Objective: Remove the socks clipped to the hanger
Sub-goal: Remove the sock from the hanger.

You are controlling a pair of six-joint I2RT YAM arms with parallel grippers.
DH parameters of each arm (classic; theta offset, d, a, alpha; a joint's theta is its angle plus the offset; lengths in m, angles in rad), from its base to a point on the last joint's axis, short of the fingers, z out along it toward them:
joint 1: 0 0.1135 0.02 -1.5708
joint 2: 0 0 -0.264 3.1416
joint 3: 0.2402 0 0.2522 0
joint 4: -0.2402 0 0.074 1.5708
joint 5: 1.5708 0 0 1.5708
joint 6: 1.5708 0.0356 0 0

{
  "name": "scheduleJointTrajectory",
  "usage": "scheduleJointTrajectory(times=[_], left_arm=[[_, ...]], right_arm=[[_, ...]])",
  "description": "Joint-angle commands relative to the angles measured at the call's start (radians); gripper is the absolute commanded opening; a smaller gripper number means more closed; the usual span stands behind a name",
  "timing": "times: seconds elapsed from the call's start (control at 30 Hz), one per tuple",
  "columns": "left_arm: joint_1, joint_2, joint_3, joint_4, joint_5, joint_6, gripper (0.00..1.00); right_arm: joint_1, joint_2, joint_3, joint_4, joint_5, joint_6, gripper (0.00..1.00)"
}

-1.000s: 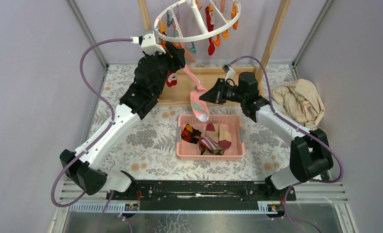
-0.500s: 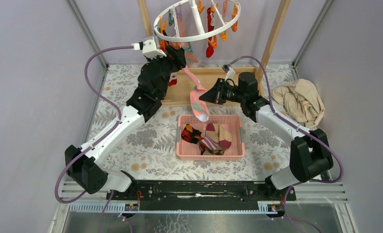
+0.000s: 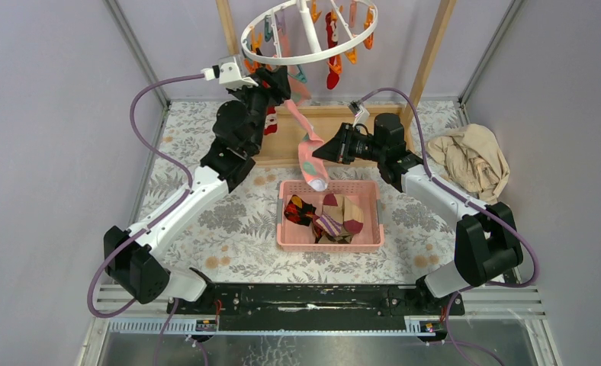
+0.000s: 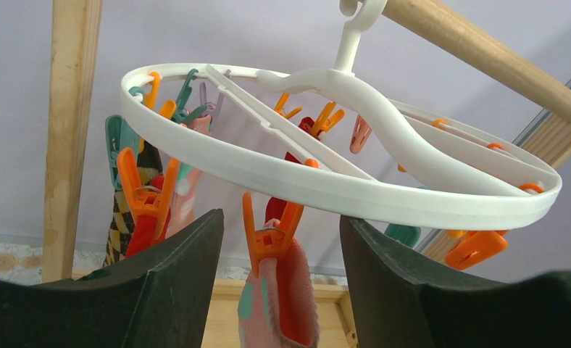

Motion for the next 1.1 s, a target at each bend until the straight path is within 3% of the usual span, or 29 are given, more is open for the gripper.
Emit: scheduleJointTrajectory(times=[0.0, 0.33, 0.47, 0.93, 1.07], left_arm=[[0.007, 0.025, 0.018, 0.093, -0.040, 0.029, 0.66], [0.008, 0.050, 0.045, 0.090, -0.054, 0.032, 0.62], [0.009, 0.052, 0.049, 0.097, -0.058, 0.035, 0.51], [0.009, 0.070, 0.082, 0.094, -0.069, 0.056, 0.36], [0.009, 0.082, 0.100, 0.077, -0.067, 0.058, 0.22]], right_arm=[[0.010, -0.005, 0.019, 0.054, -0.009, -0.018, 0.00], [0.010, -0.010, 0.011, 0.049, -0.008, -0.028, 0.00], [0.010, -0.005, 0.007, 0.052, -0.009, -0.028, 0.00], [0.010, -0.001, -0.006, 0.050, -0.014, -0.039, 0.00], [0.010, 0.001, -0.008, 0.049, -0.014, -0.041, 0.00]])
